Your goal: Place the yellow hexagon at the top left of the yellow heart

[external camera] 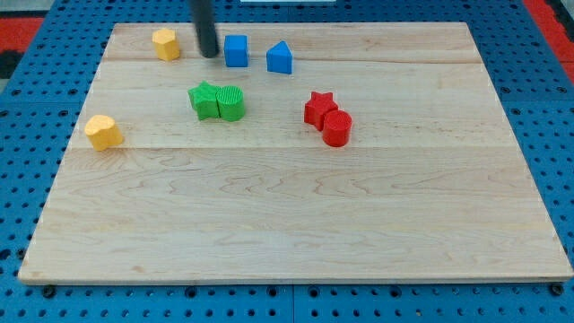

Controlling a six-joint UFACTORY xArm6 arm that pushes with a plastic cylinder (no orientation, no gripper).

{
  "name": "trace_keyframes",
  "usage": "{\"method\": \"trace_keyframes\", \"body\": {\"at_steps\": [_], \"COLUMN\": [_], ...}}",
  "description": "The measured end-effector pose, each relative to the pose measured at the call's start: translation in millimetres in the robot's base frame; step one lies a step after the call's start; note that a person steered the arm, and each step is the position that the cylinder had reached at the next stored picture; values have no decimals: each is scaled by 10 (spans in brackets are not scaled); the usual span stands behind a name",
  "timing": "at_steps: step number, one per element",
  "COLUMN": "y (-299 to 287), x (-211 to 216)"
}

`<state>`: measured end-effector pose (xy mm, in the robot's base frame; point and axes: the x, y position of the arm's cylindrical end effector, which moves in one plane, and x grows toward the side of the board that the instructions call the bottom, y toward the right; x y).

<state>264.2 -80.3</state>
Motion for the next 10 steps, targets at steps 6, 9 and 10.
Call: {"method": "trace_keyframes", "body": {"at_steps": [6,9,10], "y": [-1947,-1942,-1969], "x": [-387,831,967]}}
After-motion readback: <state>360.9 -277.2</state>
